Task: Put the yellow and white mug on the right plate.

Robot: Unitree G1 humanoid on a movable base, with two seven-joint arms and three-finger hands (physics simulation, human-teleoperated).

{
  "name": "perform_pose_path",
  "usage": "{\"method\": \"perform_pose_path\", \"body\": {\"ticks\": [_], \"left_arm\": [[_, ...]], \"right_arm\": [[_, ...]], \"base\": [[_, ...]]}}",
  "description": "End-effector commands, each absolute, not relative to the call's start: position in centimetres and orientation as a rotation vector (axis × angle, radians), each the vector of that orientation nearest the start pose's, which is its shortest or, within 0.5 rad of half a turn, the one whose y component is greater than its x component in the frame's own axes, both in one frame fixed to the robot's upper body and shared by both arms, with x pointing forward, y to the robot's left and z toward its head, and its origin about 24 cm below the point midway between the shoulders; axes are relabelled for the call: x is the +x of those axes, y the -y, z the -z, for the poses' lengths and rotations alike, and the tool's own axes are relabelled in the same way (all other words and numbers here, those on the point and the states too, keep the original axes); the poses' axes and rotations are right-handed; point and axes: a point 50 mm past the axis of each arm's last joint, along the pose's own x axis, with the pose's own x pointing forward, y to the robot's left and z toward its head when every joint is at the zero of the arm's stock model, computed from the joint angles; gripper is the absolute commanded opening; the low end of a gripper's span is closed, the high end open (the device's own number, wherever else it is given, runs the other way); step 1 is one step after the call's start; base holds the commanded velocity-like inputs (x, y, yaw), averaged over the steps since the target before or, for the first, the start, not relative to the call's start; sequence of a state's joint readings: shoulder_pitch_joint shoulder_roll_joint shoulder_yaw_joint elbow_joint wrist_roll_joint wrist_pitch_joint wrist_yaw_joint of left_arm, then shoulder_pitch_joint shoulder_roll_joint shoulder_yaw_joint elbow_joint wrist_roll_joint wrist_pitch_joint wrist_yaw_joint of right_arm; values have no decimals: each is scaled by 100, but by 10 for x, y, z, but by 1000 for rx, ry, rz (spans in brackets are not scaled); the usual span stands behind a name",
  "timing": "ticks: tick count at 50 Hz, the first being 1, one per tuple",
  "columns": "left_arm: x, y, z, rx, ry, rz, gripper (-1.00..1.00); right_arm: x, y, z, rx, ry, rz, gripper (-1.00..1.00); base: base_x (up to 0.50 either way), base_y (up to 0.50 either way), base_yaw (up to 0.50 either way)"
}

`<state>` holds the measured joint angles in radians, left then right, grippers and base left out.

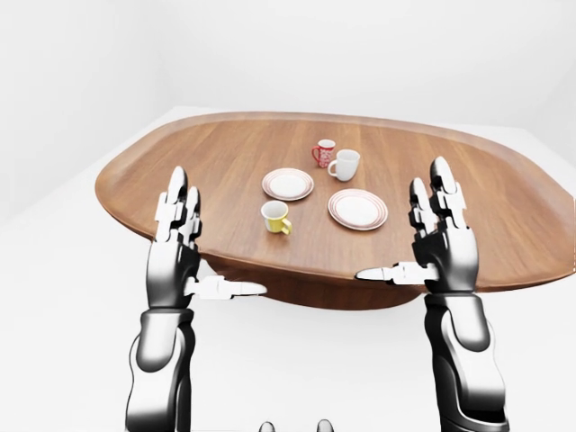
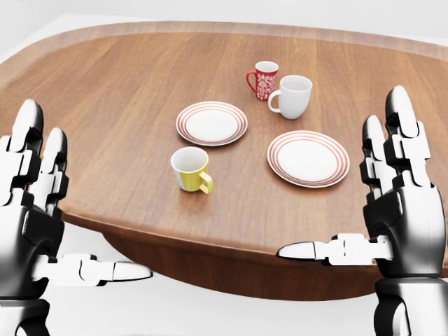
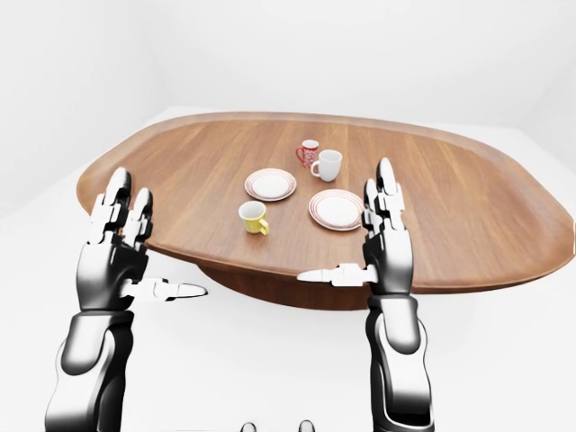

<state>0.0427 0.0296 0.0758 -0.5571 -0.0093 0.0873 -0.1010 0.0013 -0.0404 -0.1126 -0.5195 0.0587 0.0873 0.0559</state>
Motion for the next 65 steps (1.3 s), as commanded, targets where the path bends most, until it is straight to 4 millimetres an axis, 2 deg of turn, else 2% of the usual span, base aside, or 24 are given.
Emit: {"method": "perform_pose_path", "body": {"ticks": [1,8,12,13,44,60,65], "left_arm": [[221,-166,-155,69,447,25,100],[221,-166,-153,69,440,25,100],[222,-165,-153,69,436,26,100],[222,-165,-152,68,433,27,100],[223,-162,-147,63,411,38,100],[221,-165,-154,67,442,30,100],[222,-165,-152,69,432,31,100]], "right_arm": [[228,174,-157,-26,457,32,100],[232,175,-158,-15,461,55,100],[225,175,-164,11,494,24,100],[221,177,-167,61,512,16,100],[225,175,-162,19,483,12,100],[227,174,-157,13,460,14,100],[229,171,-153,-14,439,11,100]], "base": [[0,0,50],[-3,10,14],[0,0,0],[49,12,0],[49,12,0],[49,12,0],[0,0,0]]}}
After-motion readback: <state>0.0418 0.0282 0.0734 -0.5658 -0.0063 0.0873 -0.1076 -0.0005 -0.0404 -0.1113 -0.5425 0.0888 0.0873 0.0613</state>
